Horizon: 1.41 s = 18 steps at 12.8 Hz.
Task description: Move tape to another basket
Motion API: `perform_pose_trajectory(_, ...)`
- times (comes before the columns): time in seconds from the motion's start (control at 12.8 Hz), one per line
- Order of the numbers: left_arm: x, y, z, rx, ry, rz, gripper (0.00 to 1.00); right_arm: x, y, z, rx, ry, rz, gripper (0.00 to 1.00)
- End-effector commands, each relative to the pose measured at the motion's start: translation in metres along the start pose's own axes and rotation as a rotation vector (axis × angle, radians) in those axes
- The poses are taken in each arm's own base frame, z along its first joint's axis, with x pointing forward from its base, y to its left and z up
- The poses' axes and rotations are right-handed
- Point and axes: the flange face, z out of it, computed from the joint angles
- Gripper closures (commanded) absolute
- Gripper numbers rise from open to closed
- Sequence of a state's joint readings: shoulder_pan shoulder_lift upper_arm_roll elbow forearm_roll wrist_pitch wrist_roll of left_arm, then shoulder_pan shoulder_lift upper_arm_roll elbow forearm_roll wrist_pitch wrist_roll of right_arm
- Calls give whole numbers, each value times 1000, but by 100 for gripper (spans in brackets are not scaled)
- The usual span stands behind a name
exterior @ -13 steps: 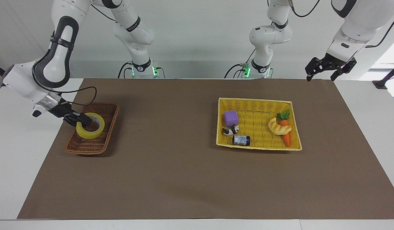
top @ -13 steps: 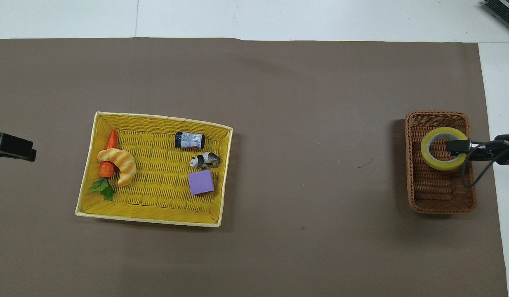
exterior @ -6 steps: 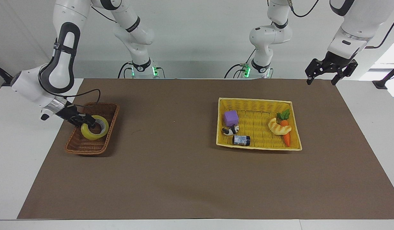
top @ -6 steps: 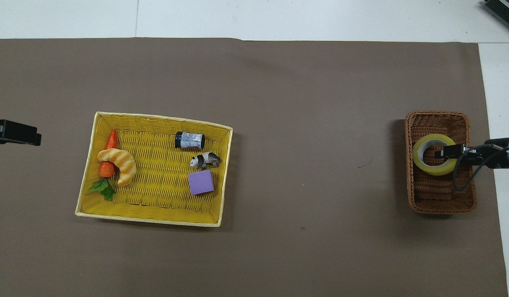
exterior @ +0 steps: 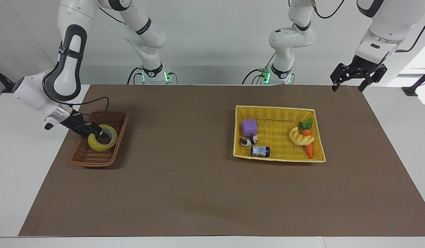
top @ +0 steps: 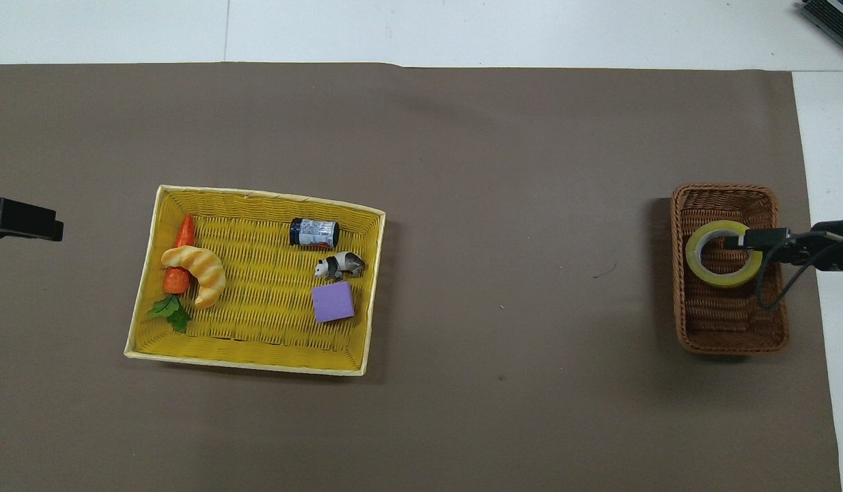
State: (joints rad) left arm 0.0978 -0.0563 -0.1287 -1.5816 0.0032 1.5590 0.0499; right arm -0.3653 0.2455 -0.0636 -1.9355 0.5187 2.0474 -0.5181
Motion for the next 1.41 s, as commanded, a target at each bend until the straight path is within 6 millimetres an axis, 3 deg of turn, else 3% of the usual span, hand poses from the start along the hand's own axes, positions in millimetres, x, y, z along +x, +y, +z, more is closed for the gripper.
perform_pose_trajectory(0.0,-4,-3,1,-10,6,-1,0,21,-39,-30,-111,26,-105,0)
perform_pose_trajectory(0.16,-4,-2,2,-10,5,0,0,44,-89,-51,-313,24,-152,0)
perform_pose_trajectory(0.31,-4,-2,1,-10,6,0,0,48,-112,-53,-393,30,-131,0)
perform_pose_trajectory(0.47,-4,-3,1,-10,6,-1,0,46,-148,-59,-443,42,-172,0)
perform_pose_trajectory(0.7,-4,-2,2,-10,5,0,0,29,-200,-71,-462,48,-100,0)
perform_pose_trajectory(0.86,-4,-2,2,-10,5,0,0,10,-222,-94,-455,47,-50,0)
perform_pose_trajectory(1.09,-4,-3,1,-10,6,-1,0,-20,-291,-90,-449,23,-2,0)
perform_pose_trajectory(1.25,-4,-2,1,-10,6,0,0,-36,-322,-87,-451,1,-16,0)
perform_pose_trajectory(1.33,-4,-2,1,-10,6,0,0,-40,-330,-101,-445,8,-24,0)
